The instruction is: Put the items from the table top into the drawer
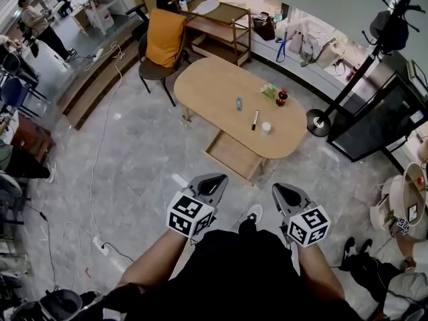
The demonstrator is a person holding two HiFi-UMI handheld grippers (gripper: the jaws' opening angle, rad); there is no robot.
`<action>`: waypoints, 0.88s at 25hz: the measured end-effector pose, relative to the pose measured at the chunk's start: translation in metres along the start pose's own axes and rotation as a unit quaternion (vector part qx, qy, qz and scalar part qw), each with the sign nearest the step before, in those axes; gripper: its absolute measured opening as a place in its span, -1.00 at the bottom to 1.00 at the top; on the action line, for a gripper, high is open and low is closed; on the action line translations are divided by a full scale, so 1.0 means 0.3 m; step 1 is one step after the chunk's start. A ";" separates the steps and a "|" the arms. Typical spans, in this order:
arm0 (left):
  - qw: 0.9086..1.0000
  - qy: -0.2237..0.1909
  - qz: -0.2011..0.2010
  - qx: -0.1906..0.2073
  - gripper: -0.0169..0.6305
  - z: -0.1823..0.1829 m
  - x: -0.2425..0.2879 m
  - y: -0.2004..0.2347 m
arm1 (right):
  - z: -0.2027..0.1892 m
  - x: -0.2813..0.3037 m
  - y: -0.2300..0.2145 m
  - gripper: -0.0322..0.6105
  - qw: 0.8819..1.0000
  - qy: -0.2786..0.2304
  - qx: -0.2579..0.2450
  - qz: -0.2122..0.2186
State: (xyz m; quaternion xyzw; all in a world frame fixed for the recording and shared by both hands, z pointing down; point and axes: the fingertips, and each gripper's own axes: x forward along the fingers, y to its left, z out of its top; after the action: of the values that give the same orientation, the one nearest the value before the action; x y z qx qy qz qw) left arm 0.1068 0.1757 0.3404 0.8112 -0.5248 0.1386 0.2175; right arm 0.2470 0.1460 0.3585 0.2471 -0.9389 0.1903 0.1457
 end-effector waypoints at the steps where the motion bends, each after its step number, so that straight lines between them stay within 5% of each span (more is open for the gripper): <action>1: 1.000 -0.001 0.003 0.001 -0.94 0.020 0.025 0.013 | 0.014 0.018 -0.025 -0.89 1.000 -0.001 0.001 0.003; 13: 0.999 0.012 0.041 -0.009 -0.94 0.128 0.282 0.114 | 0.087 0.176 -0.329 -0.89 1.000 0.013 -0.007 0.021; 22: 0.999 0.025 0.028 0.004 -0.94 0.161 0.349 0.237 | 0.111 0.310 -0.416 -0.89 1.000 0.024 -0.001 0.001</action>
State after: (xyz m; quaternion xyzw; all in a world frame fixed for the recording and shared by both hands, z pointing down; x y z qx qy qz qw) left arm 0.0849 0.0436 0.3606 0.7933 -0.5412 0.1672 0.2231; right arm 0.2282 -0.0067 0.3987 0.2411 -0.9356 0.1956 0.1683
